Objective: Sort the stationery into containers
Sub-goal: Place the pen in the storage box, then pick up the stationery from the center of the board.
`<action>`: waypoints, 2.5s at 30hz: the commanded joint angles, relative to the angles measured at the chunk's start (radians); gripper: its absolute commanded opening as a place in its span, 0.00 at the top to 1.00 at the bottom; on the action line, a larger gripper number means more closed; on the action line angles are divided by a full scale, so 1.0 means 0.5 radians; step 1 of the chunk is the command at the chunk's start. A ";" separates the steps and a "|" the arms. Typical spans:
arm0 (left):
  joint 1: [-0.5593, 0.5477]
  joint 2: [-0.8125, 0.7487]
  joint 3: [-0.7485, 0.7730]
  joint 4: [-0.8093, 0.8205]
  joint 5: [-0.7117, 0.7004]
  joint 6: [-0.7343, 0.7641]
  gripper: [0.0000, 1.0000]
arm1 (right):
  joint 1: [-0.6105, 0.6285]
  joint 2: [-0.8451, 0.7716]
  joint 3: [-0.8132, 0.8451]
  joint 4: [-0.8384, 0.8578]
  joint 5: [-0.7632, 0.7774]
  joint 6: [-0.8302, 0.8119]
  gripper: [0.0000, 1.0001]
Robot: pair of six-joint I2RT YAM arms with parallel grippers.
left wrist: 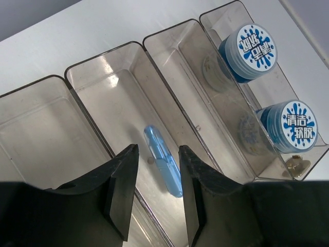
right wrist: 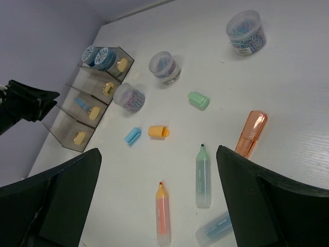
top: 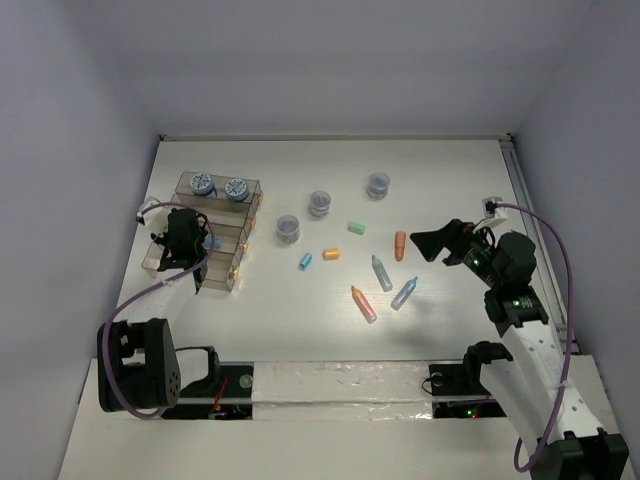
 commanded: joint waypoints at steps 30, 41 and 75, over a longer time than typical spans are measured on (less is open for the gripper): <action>-0.468 -1.453 0.775 -0.893 1.159 0.703 0.01 | 1.433 1.839 1.244 0.020 0.826 -0.357 0.00; -0.808 -1.962 0.601 -1.020 0.712 0.839 0.01 | 1.528 2.692 2.159 -0.363 1.194 -0.519 0.09; -0.959 -2.012 0.373 -0.980 0.199 0.827 0.01 | 1.528 3.361 2.951 -0.729 1.213 -0.719 0.13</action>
